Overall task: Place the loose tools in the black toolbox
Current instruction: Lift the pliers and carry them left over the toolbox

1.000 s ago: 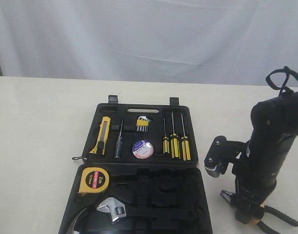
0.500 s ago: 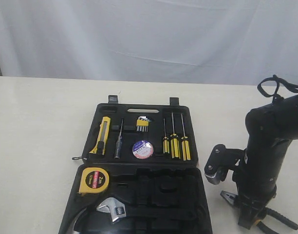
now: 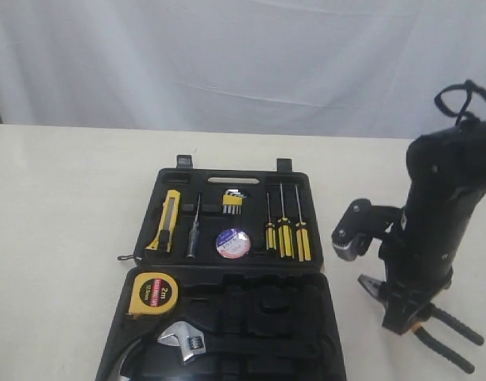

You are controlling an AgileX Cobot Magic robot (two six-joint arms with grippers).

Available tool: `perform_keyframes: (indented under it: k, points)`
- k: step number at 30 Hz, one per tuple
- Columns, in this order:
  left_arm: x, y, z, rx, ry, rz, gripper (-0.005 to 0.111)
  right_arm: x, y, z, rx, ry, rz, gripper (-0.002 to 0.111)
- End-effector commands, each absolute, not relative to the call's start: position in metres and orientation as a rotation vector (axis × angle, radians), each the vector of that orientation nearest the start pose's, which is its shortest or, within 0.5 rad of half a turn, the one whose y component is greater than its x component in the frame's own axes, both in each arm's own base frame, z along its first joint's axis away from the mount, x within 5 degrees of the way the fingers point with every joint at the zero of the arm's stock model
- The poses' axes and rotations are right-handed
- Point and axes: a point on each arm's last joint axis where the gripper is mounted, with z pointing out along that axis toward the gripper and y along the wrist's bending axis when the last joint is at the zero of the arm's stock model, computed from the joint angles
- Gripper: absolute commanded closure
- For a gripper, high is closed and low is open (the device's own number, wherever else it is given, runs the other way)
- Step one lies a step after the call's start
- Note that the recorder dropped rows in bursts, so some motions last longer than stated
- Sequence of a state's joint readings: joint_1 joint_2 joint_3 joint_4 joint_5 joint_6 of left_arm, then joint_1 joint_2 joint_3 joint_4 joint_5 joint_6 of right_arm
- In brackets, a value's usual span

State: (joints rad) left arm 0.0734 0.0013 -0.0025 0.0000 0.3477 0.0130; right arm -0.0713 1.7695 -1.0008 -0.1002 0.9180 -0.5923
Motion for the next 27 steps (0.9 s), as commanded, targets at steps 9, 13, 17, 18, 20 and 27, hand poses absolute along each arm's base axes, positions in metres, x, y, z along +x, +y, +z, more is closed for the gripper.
perform_keyframes:
  k: [9,13,17,18,20,27]
  points:
    - [0.053,0.004,0.182,-0.056,1.825,0.053,0.107,0.322,0.003,0.246,-1.064,2.873,-0.149,0.085]
    - [0.053,0.004,0.182,-0.056,1.825,0.053,0.107,0.333,0.037,0.254,-1.281,2.658,-0.223,0.085]
    - [0.053,0.004,0.182,-0.056,1.825,0.053,0.107,0.344,0.059,0.248,-1.389,2.511,-0.309,0.085]
    - [0.053,0.004,0.182,-0.056,1.825,0.053,0.107,0.346,0.064,0.243,-1.408,2.496,-0.313,0.085]
    - [0.053,0.004,0.182,-0.056,1.825,0.053,0.107,0.351,0.07,0.234,-1.431,2.477,-0.31,0.085]
    - [0.053,0.004,0.182,-0.056,1.825,0.053,0.107,0.368,0.101,0.208,-1.571,2.412,-0.288,0.085]
